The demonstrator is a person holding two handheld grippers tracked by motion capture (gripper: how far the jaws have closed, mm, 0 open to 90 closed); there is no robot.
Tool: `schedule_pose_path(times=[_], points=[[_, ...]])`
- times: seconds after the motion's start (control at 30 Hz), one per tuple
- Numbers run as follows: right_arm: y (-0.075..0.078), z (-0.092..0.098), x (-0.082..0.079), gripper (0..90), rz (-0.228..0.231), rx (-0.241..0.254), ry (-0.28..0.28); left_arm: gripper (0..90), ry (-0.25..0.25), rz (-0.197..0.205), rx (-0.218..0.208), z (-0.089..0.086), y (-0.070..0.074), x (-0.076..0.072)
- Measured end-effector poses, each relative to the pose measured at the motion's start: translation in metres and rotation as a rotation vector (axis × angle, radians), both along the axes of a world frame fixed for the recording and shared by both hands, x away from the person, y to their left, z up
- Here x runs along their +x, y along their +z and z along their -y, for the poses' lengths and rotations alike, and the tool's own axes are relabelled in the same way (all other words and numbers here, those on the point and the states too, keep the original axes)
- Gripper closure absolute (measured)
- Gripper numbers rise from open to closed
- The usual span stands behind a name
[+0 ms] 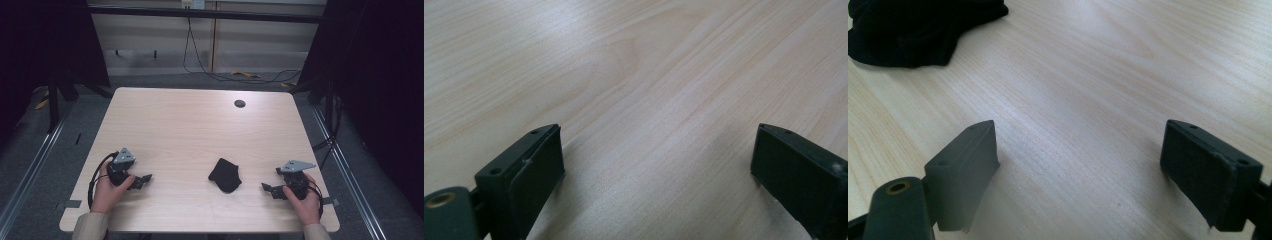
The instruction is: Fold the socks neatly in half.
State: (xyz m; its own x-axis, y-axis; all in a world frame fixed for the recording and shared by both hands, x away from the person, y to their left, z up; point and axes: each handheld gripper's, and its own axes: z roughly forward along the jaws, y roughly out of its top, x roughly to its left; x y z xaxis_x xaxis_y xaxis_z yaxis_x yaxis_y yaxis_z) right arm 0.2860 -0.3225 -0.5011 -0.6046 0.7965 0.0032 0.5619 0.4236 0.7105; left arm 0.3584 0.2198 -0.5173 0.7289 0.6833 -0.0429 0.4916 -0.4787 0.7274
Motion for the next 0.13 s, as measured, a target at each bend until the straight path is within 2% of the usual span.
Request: schedule_pose_path(times=[0.13], points=[[0.0000,-0.0001,0.0000,14.6,-0.001,0.000,-0.001,6.0,0.001,0.000,0.001,0.0001,0.0000,-0.0001]])
